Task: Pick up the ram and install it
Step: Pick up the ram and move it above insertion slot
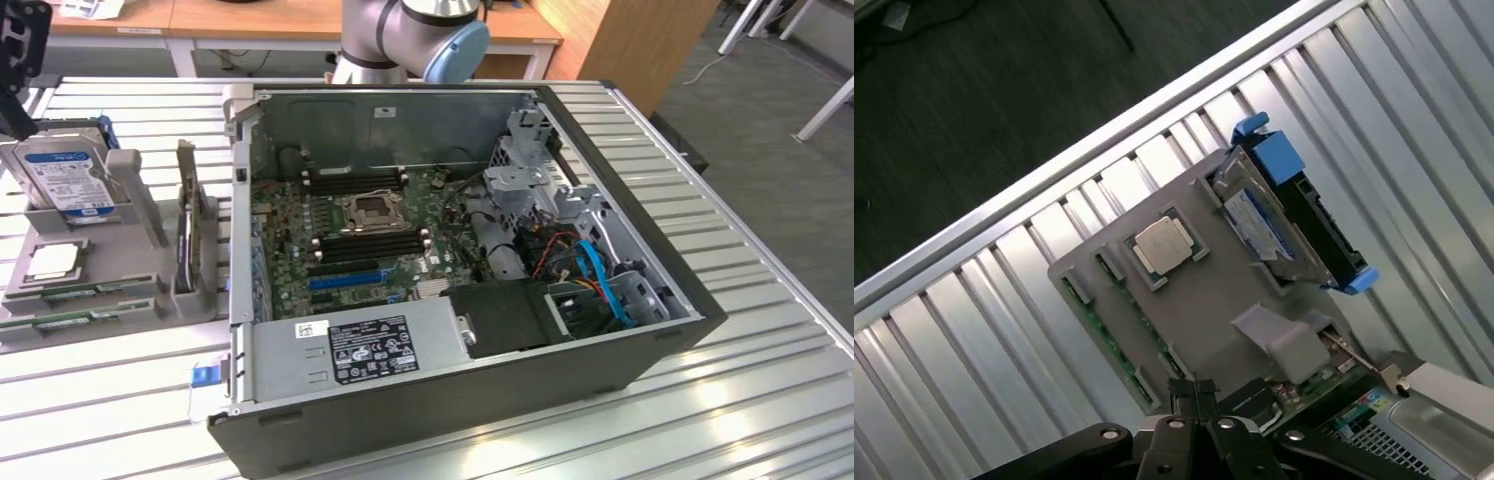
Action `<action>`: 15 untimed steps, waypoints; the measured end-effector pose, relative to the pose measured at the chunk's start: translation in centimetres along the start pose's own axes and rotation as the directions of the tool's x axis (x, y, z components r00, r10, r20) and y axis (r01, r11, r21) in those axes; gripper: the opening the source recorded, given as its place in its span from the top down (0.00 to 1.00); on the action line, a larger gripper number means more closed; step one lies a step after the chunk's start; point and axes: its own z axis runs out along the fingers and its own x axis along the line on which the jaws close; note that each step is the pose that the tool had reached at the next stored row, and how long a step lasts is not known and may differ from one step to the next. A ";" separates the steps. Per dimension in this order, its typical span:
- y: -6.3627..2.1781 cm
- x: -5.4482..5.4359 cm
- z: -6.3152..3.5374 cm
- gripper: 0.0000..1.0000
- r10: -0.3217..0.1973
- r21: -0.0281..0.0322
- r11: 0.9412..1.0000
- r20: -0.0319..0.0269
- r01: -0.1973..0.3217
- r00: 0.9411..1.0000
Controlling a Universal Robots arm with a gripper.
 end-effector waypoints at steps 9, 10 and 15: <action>0.00 0.0 0.01 0.90 -0.108 -0.003 0.994 -0.005 0.108 0.994; 0.00 0.0 0.01 0.90 -0.119 -0.003 0.993 -0.005 0.119 0.993; 0.00 0.0 0.01 0.90 -0.174 -0.005 0.985 -0.007 0.174 0.985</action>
